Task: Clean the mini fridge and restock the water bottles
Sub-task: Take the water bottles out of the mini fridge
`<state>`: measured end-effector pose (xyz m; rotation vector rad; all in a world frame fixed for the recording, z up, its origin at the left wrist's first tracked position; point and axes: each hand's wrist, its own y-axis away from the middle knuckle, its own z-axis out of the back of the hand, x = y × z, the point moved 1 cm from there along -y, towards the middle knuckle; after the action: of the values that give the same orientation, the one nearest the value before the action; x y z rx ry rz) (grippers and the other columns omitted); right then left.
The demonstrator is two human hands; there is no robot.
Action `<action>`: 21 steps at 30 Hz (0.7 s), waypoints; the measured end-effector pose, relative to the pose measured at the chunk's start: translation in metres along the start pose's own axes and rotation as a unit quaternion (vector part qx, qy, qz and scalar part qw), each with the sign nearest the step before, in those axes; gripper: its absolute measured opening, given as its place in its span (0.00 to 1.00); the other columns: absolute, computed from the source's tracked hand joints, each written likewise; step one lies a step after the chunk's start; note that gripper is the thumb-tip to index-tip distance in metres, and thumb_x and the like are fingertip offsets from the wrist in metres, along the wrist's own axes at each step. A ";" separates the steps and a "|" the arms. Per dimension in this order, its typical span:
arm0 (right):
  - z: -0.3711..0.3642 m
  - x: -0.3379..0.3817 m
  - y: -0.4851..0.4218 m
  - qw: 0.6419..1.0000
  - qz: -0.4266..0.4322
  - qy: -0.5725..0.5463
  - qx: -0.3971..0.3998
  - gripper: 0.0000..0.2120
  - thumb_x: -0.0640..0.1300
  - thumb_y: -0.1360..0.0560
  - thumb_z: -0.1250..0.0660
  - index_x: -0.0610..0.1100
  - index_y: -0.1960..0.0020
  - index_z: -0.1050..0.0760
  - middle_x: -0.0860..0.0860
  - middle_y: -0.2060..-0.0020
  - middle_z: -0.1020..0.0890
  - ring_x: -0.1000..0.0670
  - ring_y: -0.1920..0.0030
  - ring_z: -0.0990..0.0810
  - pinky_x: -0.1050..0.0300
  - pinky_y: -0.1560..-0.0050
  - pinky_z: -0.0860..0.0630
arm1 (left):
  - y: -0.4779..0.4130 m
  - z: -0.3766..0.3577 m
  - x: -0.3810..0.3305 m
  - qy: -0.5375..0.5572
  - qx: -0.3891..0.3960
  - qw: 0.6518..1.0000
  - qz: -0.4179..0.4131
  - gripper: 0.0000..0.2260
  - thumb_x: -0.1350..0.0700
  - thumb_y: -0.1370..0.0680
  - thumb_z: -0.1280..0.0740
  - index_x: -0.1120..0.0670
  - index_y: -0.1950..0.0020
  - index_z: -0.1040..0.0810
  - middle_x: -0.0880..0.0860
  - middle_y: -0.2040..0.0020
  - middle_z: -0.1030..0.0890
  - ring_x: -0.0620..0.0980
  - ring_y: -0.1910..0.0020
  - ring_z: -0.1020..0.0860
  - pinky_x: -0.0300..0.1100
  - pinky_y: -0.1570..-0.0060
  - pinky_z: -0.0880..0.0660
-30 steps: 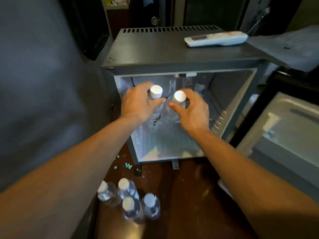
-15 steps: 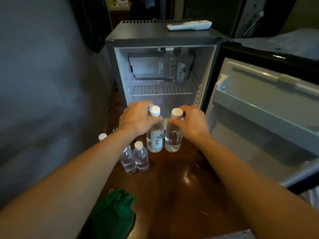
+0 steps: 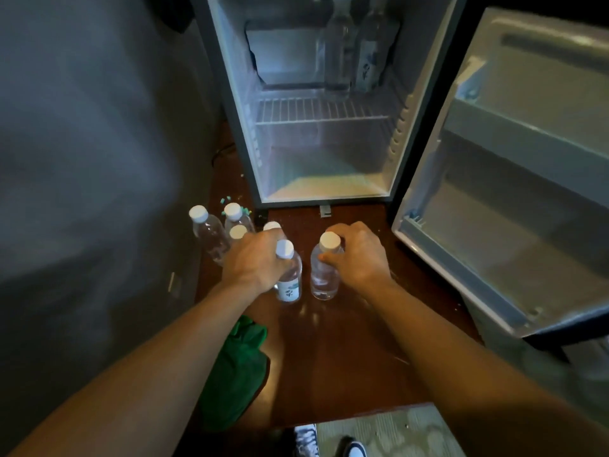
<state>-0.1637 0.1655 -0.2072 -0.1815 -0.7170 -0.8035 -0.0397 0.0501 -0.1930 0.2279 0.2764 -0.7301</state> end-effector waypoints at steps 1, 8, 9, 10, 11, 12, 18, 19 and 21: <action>-0.008 -0.003 -0.001 1.000 -0.010 0.006 0.000 0.15 0.47 0.28 0.27 0.50 0.43 0.23 0.48 0.45 0.25 0.45 0.46 0.24 0.47 0.45 0.24 | -0.001 -0.007 0.002 -0.015 0.005 1.000 -0.005 0.09 0.46 0.28 0.30 0.46 0.50 0.24 0.51 0.56 0.22 0.55 0.58 0.24 0.43 0.64 0.32; -0.046 -0.007 -0.008 0.999 -0.047 0.012 0.011 0.12 0.44 0.27 0.32 0.57 0.49 0.29 0.50 0.54 0.19 0.44 0.52 0.20 0.45 0.55 0.19 | -0.014 -0.029 0.009 0.013 -0.010 0.999 -0.037 0.07 0.50 0.25 0.31 0.49 0.50 0.25 0.52 0.52 0.20 0.53 0.57 0.22 0.45 0.64 0.30; -0.047 -0.006 -0.010 0.998 -0.055 0.012 0.012 0.12 0.44 0.27 0.32 0.58 0.50 0.30 0.50 0.54 0.19 0.44 0.53 0.20 0.46 0.55 0.19 | -0.014 -0.026 0.009 0.007 -0.003 0.999 -0.040 0.09 0.49 0.25 0.31 0.49 0.49 0.26 0.52 0.51 0.20 0.51 0.57 0.24 0.44 0.65 0.32; -0.046 -0.003 -0.012 0.998 -0.061 0.012 0.017 0.11 0.45 0.27 0.32 0.58 0.49 0.29 0.51 0.54 0.19 0.45 0.52 0.20 0.46 0.55 0.19 | -0.014 -0.023 0.008 -0.009 0.009 0.999 -0.044 0.11 0.48 0.25 0.31 0.48 0.47 0.27 0.52 0.51 0.21 0.51 0.57 0.25 0.44 0.65 0.33; -0.044 0.001 -0.014 0.997 -0.066 0.012 0.026 0.11 0.47 0.27 0.31 0.59 0.48 0.28 0.51 0.52 0.19 0.45 0.51 0.20 0.46 0.53 0.19 | -0.015 -0.018 0.006 -0.036 0.032 0.998 -0.048 0.14 0.46 0.26 0.31 0.47 0.44 0.29 0.51 0.50 0.21 0.51 0.56 0.25 0.44 0.66 0.33; -0.041 0.006 -0.016 0.997 -0.067 0.012 0.036 0.12 0.50 0.28 0.30 0.59 0.46 0.27 0.51 0.49 0.19 0.46 0.48 0.20 0.47 0.50 0.20 | -0.016 -0.011 0.003 -0.066 0.061 0.995 -0.050 0.17 0.45 0.26 0.31 0.46 0.42 0.31 0.51 0.50 0.22 0.52 0.56 0.24 0.45 0.65 0.32; 0.023 0.057 -0.048 0.999 -0.044 0.010 -0.025 0.17 0.58 0.24 0.37 0.50 0.40 0.26 0.47 0.41 0.21 0.44 0.41 0.23 0.52 0.42 0.26 | -0.054 0.091 -0.028 -0.056 0.081 0.994 -0.049 0.13 0.41 0.27 0.35 0.45 0.45 0.25 0.50 0.51 0.23 0.55 0.48 0.23 0.45 0.55 0.29; 0.039 0.067 -0.056 0.998 -0.034 0.008 -0.046 0.17 0.56 0.23 0.37 0.49 0.39 0.26 0.46 0.40 0.22 0.43 0.41 0.23 0.52 0.43 0.27 | -0.063 0.111 -0.033 -0.040 0.066 0.995 -0.057 0.12 0.42 0.26 0.35 0.45 0.46 0.25 0.50 0.51 0.22 0.54 0.49 0.24 0.46 0.54 0.28; 0.069 0.081 -0.070 0.996 -0.018 0.003 -0.088 0.17 0.54 0.23 0.37 0.47 0.37 0.27 0.45 0.39 0.23 0.43 0.41 0.24 0.52 0.44 0.27 | -0.082 0.144 -0.041 0.007 0.027 0.997 -0.069 0.10 0.44 0.25 0.35 0.45 0.46 0.25 0.51 0.47 0.21 0.54 0.49 0.24 0.48 0.49 0.25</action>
<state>-0.2102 0.0970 -0.1103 -0.3253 -0.6461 -0.9009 -0.1006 -0.0264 -0.0528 0.2667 0.2873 -0.8745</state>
